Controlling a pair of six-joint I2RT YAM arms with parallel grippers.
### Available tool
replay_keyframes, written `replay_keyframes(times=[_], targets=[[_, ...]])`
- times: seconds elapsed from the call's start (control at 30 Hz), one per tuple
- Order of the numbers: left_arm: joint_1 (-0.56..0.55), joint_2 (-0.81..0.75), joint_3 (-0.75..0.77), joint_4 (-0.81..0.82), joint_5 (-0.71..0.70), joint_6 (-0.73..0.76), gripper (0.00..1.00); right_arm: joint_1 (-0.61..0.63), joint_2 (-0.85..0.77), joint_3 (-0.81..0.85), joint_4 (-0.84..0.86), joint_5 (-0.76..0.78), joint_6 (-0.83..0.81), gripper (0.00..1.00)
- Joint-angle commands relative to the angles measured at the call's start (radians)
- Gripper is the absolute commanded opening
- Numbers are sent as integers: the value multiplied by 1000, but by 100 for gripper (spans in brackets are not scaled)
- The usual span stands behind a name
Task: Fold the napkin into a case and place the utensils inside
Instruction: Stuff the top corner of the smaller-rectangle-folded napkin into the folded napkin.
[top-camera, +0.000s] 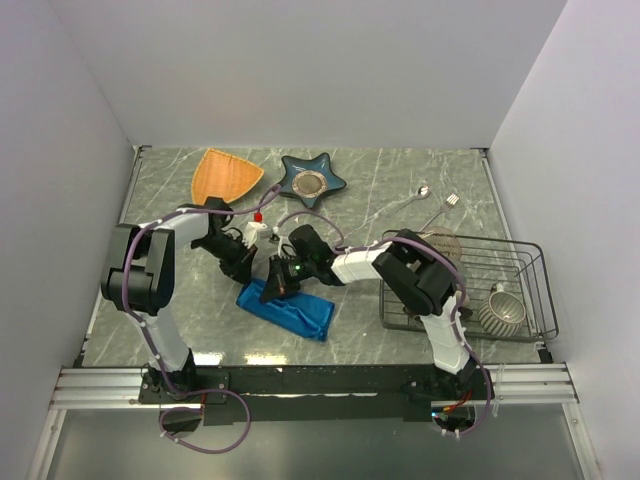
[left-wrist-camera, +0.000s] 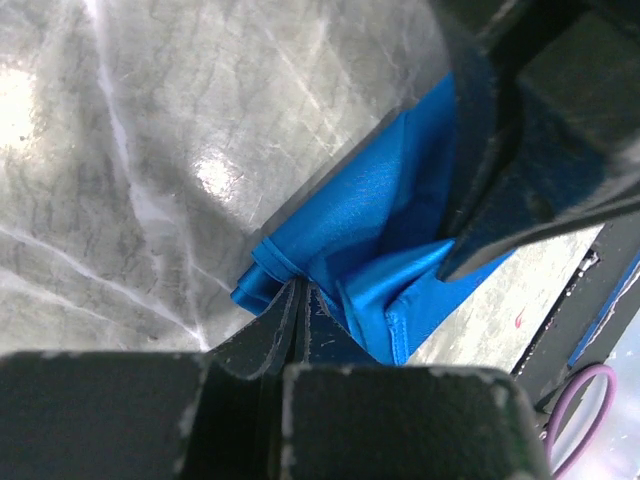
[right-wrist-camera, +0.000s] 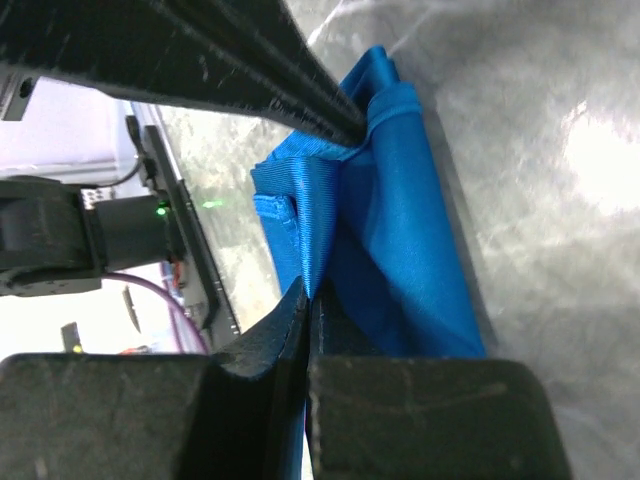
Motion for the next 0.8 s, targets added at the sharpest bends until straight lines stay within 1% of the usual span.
replay_keyframes(times=[0.0,0.2,0.3,0.6,0.77], targets=[[-10,26,6,39,-96,-30,1,6,-80,-16,-2,-17,74,0],[-16,23,-9,82,-133,-68,1,5,-66,-36,3,-43,151,0],[-16,23,-12,90,-136,-71,1,5,-50,-38,-5,-80,200,0],[-16,23,-20,112,-142,-79,1,3,-24,-73,33,-106,266,0],[-16,10,-21,115,-132,-76,1,2,18,-52,27,-135,283,0]])
